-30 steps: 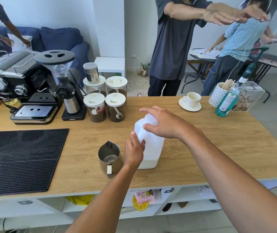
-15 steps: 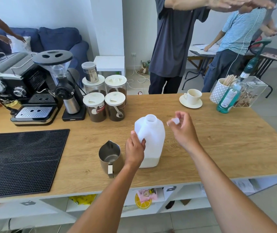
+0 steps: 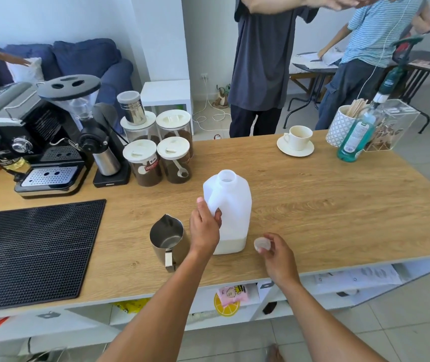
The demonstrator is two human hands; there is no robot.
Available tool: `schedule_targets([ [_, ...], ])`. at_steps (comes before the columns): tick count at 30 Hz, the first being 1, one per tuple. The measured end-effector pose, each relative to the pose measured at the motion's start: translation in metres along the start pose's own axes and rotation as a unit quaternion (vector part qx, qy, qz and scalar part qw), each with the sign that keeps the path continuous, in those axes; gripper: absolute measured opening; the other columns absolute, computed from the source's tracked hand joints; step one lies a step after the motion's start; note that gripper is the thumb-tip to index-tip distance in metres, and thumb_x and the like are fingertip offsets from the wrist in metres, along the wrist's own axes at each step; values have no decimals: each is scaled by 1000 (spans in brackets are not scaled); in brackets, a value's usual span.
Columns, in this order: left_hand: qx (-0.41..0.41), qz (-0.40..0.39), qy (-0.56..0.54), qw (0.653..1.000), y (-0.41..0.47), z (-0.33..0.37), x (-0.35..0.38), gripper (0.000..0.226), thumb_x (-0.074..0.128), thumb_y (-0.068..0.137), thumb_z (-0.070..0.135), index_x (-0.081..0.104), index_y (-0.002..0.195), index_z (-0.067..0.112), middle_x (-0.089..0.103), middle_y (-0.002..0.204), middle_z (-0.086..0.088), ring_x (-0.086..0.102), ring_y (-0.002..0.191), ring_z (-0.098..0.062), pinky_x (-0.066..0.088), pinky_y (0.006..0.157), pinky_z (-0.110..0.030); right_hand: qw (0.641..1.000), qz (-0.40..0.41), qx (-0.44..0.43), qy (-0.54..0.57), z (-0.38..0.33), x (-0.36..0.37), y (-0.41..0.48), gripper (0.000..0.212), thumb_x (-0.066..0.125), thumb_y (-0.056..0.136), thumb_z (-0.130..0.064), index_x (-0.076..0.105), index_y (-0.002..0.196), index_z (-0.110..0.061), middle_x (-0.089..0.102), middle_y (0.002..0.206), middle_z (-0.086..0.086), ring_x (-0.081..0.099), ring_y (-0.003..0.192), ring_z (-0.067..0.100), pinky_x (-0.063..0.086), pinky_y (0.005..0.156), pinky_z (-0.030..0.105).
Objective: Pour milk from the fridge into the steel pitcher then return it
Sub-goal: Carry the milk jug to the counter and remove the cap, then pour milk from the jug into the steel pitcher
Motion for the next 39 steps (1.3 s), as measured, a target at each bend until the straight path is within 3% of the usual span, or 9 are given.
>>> schedule_targets([
  [10,5,25,-6,1000,-6,4,1,58,24,105,43,49,65,10,50,56,0,44,48,-9,38,55,-27,998,-18,-37,-50,0,-1,-7,43,59,94,-20,48,136,-22,51,136,-6,50,122,16,44,100,31],
  [14,1,49,2,999,-11,10,-4,61,33,105,39,59,69,-2,58,57,-4,51,52,-8,41,53,-16,995,24,-90,17,-29,-2,-22,15,50,99,-33,62,96,-25,65,89,-9,60,82,5,46,68,24],
  [17,10,64,-22,998,-15,11,-14,29,49,101,27,58,84,4,60,75,-3,53,72,-12,42,66,-25,984,55,-161,46,-53,1,-38,36,47,100,-31,54,66,-21,51,54,-7,44,48,5,33,48,21],
  [21,31,130,-17,991,-30,6,-56,12,54,98,22,59,88,17,64,85,-2,58,79,-15,46,75,-31,971,9,-238,10,-77,19,-51,29,47,100,-33,59,78,-19,60,67,-8,57,63,8,45,57,30],
  [26,37,195,11,980,-51,-25,-104,2,55,98,19,57,99,18,62,98,-5,59,86,-21,51,65,-25,963,-1,-269,20,-100,42,-60,26,51,98,-34,50,121,-23,56,116,-14,56,100,4,47,82,22],
  [29,7,194,49,980,-56,-50,-118,31,68,92,26,49,115,15,54,110,-2,54,99,-17,47,77,-17,974,-41,-216,65,-116,53,-63,41,50,97,-41,42,133,-23,51,127,-15,48,115,1,39,93,21],
  [32,-45,156,77,984,-58,-66,-120,57,78,82,38,42,122,20,52,110,4,52,103,-10,44,85,-24,975,-66,-181,114,-131,62,-57,26,50,97,-45,53,108,-21,60,100,-18,53,94,-6,39,85,21],
  [34,-67,133,67,987,-59,-69,-115,46,77,84,36,49,114,16,56,103,4,55,96,-10,43,75,-19,975,-57,-172,129,-138,61,-49,30,47,99,-44,52,90,-16,58,82,-15,55,79,-1,40,74,21],
  [39,-59,97,89,990,-56,-67,-111,26,57,99,33,65,88,11,63,79,2,54,73,-13,40,62,-25,976,-63,-167,123,-143,58,-34,33,39,103,-33,57,86,-12,63,83,-4,59,87,12,38,80,23],
])
Point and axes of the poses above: each hand's wrist, its own y-axis towards the middle knuckle, its own x-axis out of the palm, z = x × y, the point moved 2 cm from there along y, towards the middle knuckle
